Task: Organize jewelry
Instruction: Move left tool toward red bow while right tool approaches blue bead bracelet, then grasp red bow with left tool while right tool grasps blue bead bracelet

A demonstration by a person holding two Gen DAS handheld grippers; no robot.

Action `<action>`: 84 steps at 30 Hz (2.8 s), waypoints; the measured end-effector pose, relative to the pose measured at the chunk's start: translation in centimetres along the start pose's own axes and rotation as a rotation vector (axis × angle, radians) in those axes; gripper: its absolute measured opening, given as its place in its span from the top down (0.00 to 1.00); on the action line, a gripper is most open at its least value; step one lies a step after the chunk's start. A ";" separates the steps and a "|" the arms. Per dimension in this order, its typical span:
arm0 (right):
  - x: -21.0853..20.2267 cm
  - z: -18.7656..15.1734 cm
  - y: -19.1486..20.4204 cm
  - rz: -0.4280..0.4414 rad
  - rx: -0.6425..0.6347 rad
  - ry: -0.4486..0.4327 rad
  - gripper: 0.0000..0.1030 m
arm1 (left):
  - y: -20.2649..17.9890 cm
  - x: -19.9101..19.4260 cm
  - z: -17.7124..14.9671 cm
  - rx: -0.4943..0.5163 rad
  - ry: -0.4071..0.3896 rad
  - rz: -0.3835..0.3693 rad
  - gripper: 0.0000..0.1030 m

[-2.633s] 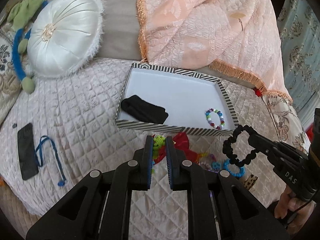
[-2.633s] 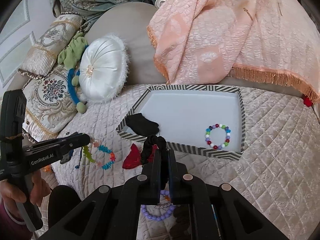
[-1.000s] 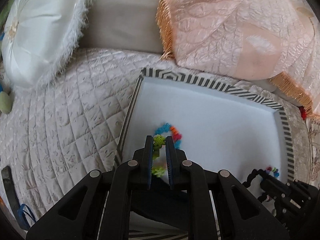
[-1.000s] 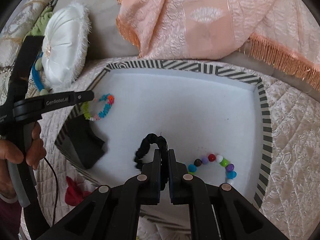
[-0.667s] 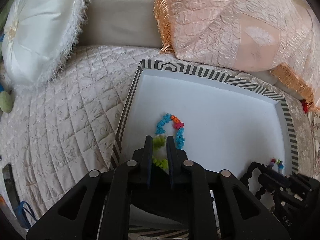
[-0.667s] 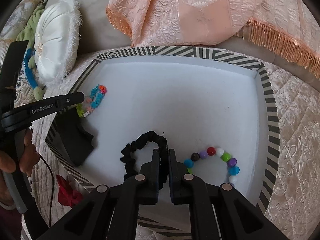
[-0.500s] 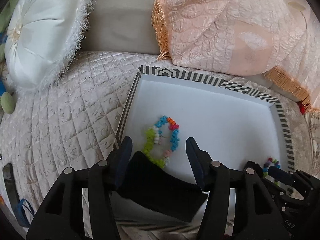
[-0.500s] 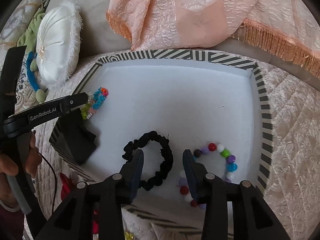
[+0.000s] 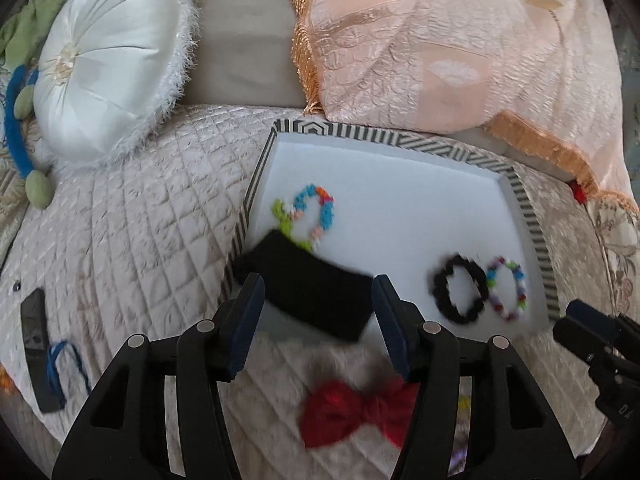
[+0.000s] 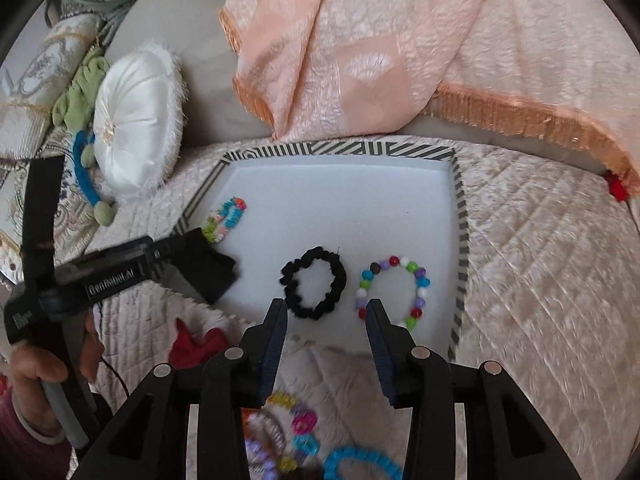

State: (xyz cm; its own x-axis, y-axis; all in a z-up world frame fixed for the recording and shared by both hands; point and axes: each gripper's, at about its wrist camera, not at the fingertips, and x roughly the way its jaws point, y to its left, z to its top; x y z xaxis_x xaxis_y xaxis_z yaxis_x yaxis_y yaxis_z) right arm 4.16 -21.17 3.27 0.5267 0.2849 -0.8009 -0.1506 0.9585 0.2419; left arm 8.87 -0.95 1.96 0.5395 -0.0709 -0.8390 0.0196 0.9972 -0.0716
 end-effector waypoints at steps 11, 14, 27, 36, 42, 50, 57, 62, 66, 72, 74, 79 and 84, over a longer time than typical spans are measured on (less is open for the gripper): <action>-5.1 -4.9 2.1 -0.028 0.000 -0.084 0.61 | -0.9 -5.7 -5.7 0.017 -0.058 0.012 0.46; -5.9 -5.9 2.7 -0.032 -0.004 -0.093 0.61 | -1.3 -6.6 -6.9 0.022 -0.063 0.009 0.46; -7.5 -8.4 3.4 -0.090 -0.027 -0.120 0.55 | -2.0 -8.6 -10.1 0.015 -0.065 -0.009 0.46; -8.2 -9.3 2.5 -0.108 -0.007 -0.119 0.52 | -2.3 -8.8 -11.0 0.013 -0.050 -0.012 0.46; -8.3 -9.7 2.0 -0.112 0.002 -0.116 0.51 | -2.4 -8.8 -11.2 0.011 -0.042 -0.013 0.46; -8.6 -10.0 1.0 -0.114 0.017 -0.113 0.50 | -2.1 -8.4 -11.3 0.000 -0.012 -0.041 0.46; -8.3 -10.2 -1.4 -0.118 0.064 -0.096 0.49 | 0.5 -6.8 -11.2 -0.071 0.048 -0.087 0.40; -7.7 -9.9 -3.4 -0.092 0.096 -0.078 0.48 | 2.3 -5.1 -10.5 -0.136 0.098 -0.106 0.35; -6.3 -9.8 -5.0 -0.094 0.094 -0.040 0.48 | 3.1 -3.5 -10.0 -0.180 0.141 -0.127 0.35; -2.6 -10.3 -5.6 -0.069 0.024 0.075 0.49 | 2.8 -1.6 -9.0 -0.215 0.181 -0.196 0.29; -1.6 -10.5 -5.4 -0.073 -0.007 0.103 0.49 | 2.7 -0.9 -8.4 -0.227 0.190 -0.214 0.25; 0.2 -10.8 -5.5 -0.074 -0.044 0.138 0.49 | 2.4 0.8 -7.3 -0.230 0.205 -0.204 0.23; 1.2 -11.1 -5.1 -0.106 -0.107 0.133 0.63 | 1.5 2.8 -7.1 -0.206 0.233 -0.192 0.23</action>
State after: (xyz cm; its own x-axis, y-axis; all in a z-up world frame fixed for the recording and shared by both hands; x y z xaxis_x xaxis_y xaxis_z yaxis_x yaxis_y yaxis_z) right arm -3.75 -25.64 -5.05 0.4307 0.1740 -0.8856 -0.1920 0.9764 0.0985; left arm 4.39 0.17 -4.32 0.3356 -0.2828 -0.8986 -0.0816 0.9416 -0.3268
